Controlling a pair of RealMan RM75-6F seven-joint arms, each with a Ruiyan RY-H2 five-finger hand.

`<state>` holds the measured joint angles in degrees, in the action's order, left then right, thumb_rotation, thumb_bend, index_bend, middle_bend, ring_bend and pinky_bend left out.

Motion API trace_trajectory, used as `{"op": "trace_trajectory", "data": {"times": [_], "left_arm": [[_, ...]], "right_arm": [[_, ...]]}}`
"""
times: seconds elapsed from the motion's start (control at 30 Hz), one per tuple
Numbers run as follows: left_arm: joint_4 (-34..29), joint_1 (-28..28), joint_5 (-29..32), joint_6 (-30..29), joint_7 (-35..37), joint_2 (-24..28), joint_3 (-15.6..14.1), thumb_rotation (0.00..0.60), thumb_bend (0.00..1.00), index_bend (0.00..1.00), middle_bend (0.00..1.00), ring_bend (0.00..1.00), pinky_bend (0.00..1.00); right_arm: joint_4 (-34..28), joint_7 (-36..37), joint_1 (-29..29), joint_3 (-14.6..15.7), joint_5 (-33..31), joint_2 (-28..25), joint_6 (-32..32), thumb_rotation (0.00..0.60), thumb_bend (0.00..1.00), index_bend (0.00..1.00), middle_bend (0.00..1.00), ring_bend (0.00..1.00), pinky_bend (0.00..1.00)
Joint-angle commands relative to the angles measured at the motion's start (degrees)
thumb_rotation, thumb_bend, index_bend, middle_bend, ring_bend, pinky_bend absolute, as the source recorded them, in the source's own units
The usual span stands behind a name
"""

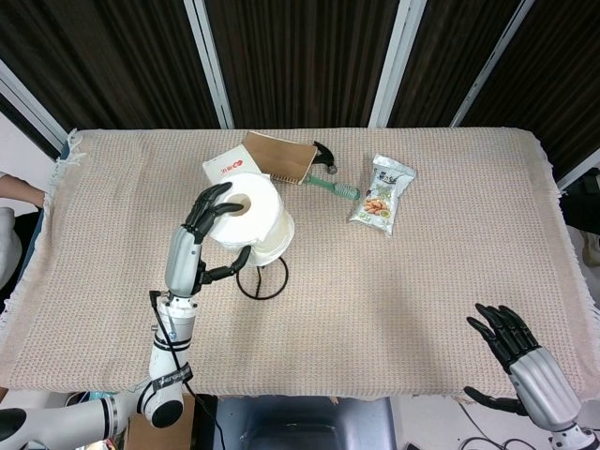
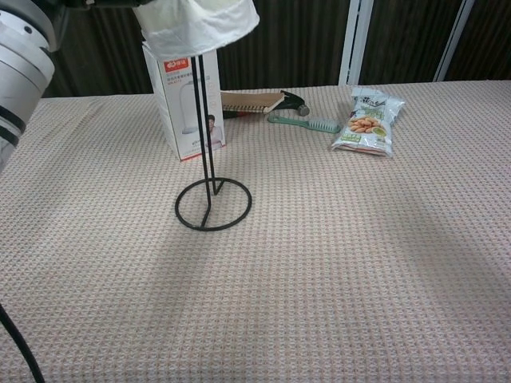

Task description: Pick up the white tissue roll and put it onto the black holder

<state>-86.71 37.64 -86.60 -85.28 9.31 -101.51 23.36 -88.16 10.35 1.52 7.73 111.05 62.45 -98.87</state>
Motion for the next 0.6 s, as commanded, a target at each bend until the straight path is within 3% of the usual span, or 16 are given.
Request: {"op": "trace_trajectory", "data": {"times": [0.03,0.1,0.17,0.27,0.3,0.4,0.5,0.6], "left_arm": [[0.24,0.26,0.41,0.36,-0.08,-0.15,-0.24,0.6,0.89,0.65,0.77,0.76,0.99],[0.4,0.39,0.38,0.66,-0.34,-0.09,-0.8,0.6,0.87,0.64,0.76,0.74,0.97],[0.96,0.76,0.09,1.65,-0.79,0.47,-1.53,0.6,0.81,0.55,0.68,0.65,0.87],[1.21,1.11,-0.35,2.6,-1.22,1.19,-2.46,0.6,0.64,0.25,0.42,0.36,0.56],[1.1,1.17,-0.4,2.87,-1.23,1.48,-2.66,0.6,0.57,0.13,0.3,0.23,0.38],[1.1,1.23,-0.36,2.9,-1.6,1.9,-2.86,0.6,0.48,0.01,0.12,0.03,0.12],[1.19,1.23,-0.57,2.54,-2.14,2.1,-3.1,0.6,0.43,0.0,0.02,0.0,0.04],[1.23,1.3,-0.52,2.55,-2.28,2.07,-3.16,0.6,0.41,0.0,0.0,0.0,0.02]], "right_arm": [[0.05,0.09,0.01,0.01,0.02,-0.01,0.04,0.6,0.12,0.0,0.0,0.0,0.0],[0.04,0.11,0.02,-0.03,0.0,-0.01,0.07,0.6,0.12,0.0,0.0,0.0,0.0],[0.04,0.06,0.03,-0.08,-0.06,0.01,0.11,0.6,0.12,0.0,0.0,0.0,0.0],[0.01,0.07,-0.01,0.01,0.02,-0.02,0.16,0.6,0.12,0.0,0.0,0.0,0.0],[0.02,0.07,-0.02,0.01,0.05,-0.03,0.14,0.6,0.12,0.0,0.0,0.0,0.0],[-0.03,0.06,-0.09,0.0,0.01,-0.09,0.07,0.6,0.12,0.0,0.0,0.0,0.0],[-0.07,0.1,-0.13,-0.01,-0.02,-0.17,0.04,0.6,0.12,0.0,0.0,0.0,0.0],[-0.1,0.08,-0.13,-0.03,-0.04,-0.19,0.07,0.6,0.12,0.0,0.0,0.0,0.0]]}}
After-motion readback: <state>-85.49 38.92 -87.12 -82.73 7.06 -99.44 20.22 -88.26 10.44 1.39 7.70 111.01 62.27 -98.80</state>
